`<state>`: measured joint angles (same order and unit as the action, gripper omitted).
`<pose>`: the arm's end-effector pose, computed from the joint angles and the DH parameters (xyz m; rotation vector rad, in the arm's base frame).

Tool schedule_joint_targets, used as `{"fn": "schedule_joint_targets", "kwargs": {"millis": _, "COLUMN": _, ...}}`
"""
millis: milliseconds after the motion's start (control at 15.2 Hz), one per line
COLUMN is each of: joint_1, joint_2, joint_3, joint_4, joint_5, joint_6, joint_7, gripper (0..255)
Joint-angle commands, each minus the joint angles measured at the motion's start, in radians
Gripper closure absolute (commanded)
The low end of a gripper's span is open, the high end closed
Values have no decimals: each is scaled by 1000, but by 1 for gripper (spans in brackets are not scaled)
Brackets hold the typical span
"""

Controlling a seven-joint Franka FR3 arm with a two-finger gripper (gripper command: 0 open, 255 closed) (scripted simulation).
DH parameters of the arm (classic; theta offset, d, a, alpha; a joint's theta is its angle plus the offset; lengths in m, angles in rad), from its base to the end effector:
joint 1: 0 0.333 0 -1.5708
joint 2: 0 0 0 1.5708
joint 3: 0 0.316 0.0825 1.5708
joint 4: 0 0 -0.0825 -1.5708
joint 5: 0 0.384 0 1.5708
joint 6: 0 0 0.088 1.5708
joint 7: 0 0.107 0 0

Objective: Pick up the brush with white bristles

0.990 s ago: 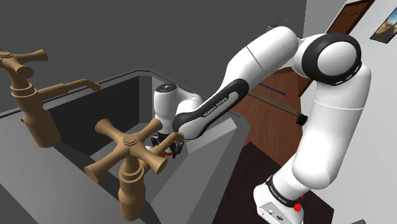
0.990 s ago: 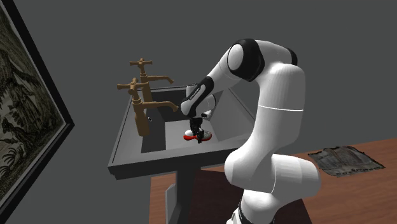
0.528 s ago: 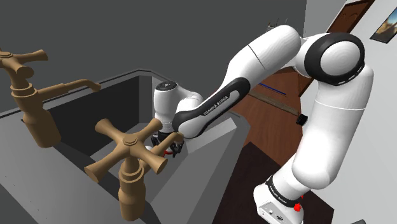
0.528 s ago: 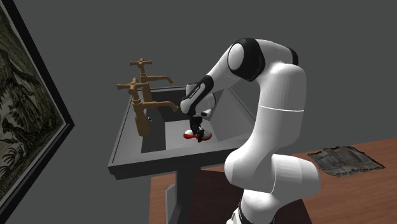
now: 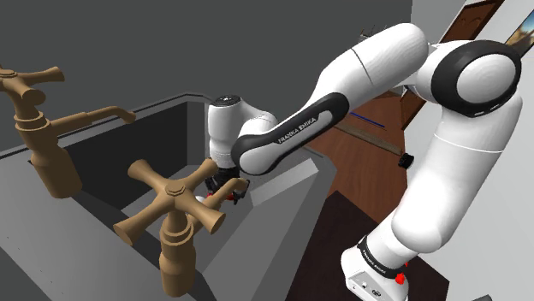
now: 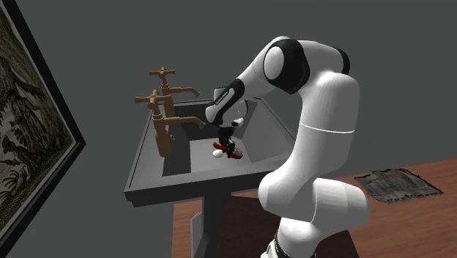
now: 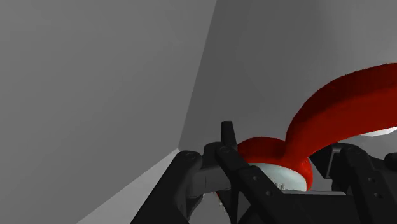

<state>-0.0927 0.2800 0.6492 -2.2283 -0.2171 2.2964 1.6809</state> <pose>0.4506 0.2775 0.2595 2.6679 -1.4131 -0.1182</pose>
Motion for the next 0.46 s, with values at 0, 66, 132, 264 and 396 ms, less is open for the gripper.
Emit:
{"fn": "schedule_joint_targets", "kwargs": {"millis": 0, "joint_1": -9, "joint_2": -26, "joint_3": 10, "joint_4": 2, "joint_5": 22, "joint_6": -22, "joint_7": -16, "gripper": 255}}
{"fn": "schedule_joint_targets", "kwargs": {"millis": 66, "joint_1": -13, "joint_2": -37, "joint_3": 15, "joint_4": 4, "joint_5": 32, "joint_6": -33, "joint_7": -23, "gripper": 255}}
{"fn": "schedule_joint_targets", "kwargs": {"millis": 132, "joint_1": -16, "joint_2": -49, "joint_3": 19, "joint_4": 6, "joint_5": 43, "joint_6": -44, "joint_7": -30, "gripper": 255}}
{"fn": "schedule_joint_targets", "kwargs": {"millis": 264, "joint_1": -23, "joint_2": -72, "joint_3": 26, "joint_4": 11, "joint_5": 62, "joint_6": -67, "joint_7": -44, "gripper": 255}}
{"fn": "schedule_joint_targets", "kwargs": {"millis": 396, "joint_1": -23, "joint_2": -74, "joint_3": 27, "joint_4": 12, "joint_5": 64, "joint_6": -68, "joint_7": -45, "gripper": 255}}
